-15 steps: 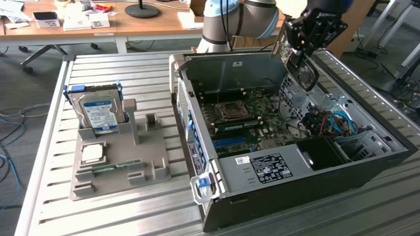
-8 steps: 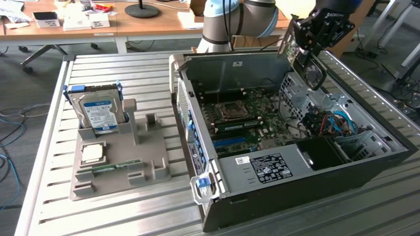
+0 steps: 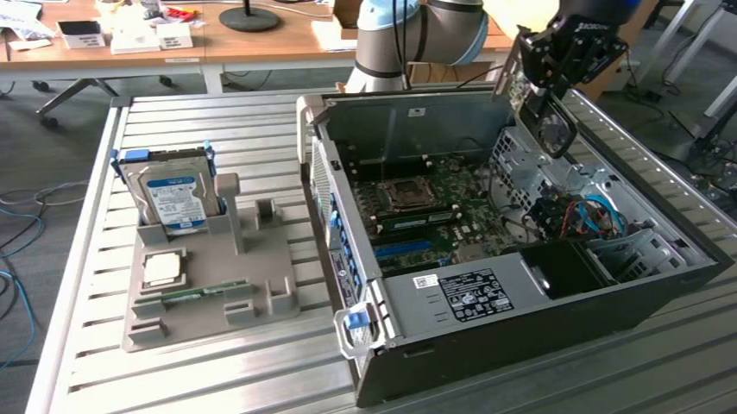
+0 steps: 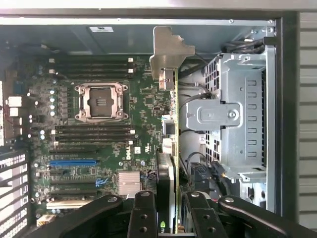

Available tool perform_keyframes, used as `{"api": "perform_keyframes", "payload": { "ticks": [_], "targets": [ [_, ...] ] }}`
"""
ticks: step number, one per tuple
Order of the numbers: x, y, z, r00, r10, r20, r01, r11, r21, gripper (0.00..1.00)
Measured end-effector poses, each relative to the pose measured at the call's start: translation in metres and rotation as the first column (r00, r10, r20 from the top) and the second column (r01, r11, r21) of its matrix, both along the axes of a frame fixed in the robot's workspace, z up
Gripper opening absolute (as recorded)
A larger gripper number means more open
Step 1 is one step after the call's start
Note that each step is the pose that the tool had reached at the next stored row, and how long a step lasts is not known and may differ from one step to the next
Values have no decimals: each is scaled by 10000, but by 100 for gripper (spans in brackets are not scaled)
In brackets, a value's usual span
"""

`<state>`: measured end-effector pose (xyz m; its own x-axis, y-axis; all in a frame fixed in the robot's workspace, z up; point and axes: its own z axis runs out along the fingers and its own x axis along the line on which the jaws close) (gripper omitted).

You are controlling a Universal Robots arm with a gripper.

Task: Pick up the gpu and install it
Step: 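Pick up the gpu and move the gpu toward the slot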

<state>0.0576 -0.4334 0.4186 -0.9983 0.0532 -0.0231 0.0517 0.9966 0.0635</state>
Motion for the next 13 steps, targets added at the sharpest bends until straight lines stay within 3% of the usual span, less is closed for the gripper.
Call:
{"api": "perform_keyframes", "payload": {
  "ticks": [13],
  "targets": [
    [65,1,-49,9999,-111,0,111,9999,-3,27]
  ]
}}
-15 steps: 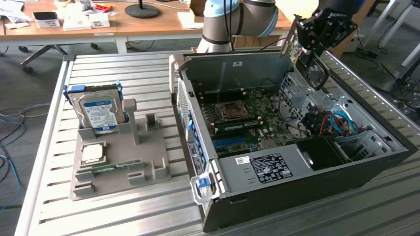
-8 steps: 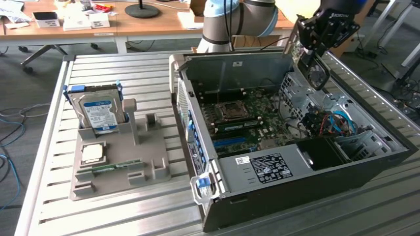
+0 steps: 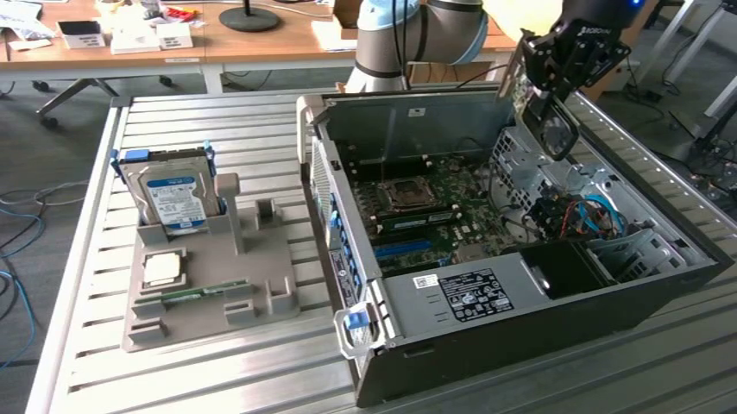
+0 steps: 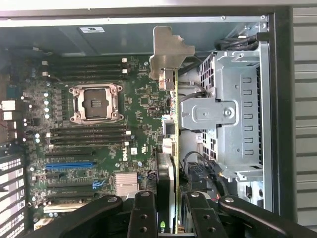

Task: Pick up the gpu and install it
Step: 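Pick up the gpu and move the gpu toward the slot, then insert the gpu into the slot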

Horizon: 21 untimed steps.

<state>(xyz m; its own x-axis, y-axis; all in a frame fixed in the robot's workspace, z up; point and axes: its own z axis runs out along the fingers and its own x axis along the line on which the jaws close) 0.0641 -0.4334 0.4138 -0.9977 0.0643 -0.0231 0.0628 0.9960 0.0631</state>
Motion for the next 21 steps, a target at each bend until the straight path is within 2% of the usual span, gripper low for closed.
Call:
{"api": "perform_keyframes", "payload": {
  "ticks": [15,21],
  "targets": [
    [0,0,-7,10000,13,0,-13,10000,0,27],
    [0,0,-8,9995,320,0,-320,9995,1,27]
  ]
}}
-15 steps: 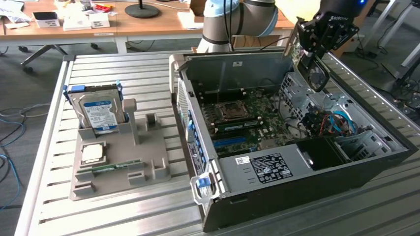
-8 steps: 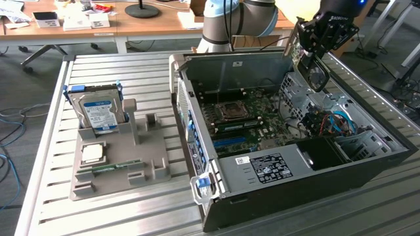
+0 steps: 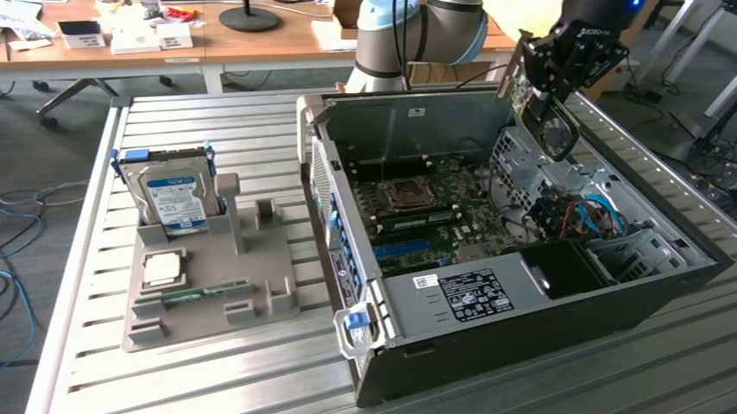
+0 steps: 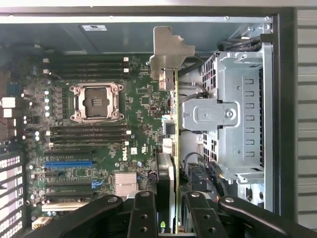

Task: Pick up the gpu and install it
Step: 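Insert the gpu into the slot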

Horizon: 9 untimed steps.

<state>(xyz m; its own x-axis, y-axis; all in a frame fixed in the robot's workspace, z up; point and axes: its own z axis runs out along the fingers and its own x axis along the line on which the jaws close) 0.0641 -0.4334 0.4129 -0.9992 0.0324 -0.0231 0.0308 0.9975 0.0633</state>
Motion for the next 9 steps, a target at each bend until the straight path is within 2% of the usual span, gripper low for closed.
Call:
{"api": "perform_keyframes", "payload": {
  "ticks": [4,9],
  "targets": [
    [0,0,-1,9986,530,0,-530,9986,0,27],
    [0,0,-3,9921,1254,0,-1254,9921,-1,27]
  ]
}}
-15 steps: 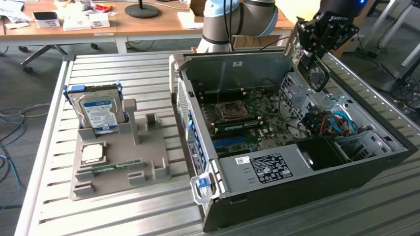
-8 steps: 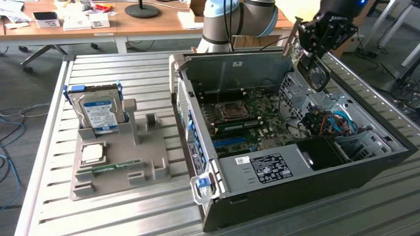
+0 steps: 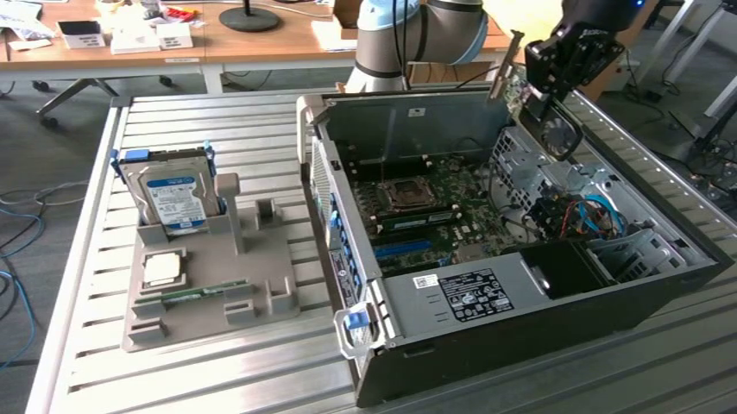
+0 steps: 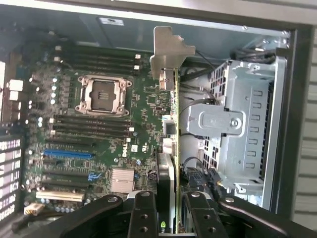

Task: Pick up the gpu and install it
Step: 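Insert the gpu into the slot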

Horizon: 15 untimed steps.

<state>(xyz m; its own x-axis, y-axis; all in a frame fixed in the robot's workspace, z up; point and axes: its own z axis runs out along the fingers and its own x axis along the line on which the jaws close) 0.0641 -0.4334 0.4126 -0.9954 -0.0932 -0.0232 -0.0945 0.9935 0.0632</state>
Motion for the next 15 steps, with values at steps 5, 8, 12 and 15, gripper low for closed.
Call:
{"api": "perform_keyframes", "payload": {
  "ticks": [5,8,12,15],
  "targets": [
    [0,0,-2,9975,703,-1,-703,9975,0,27],
    [0,0,-2,9942,1077,0,-1077,9942,-1,27],
    [0,0,-3,9877,1565,-1,-1565,9877,-2,27],
    [0,0,-5,9815,1916,0,-1916,9815,-1,27]
  ]
}}
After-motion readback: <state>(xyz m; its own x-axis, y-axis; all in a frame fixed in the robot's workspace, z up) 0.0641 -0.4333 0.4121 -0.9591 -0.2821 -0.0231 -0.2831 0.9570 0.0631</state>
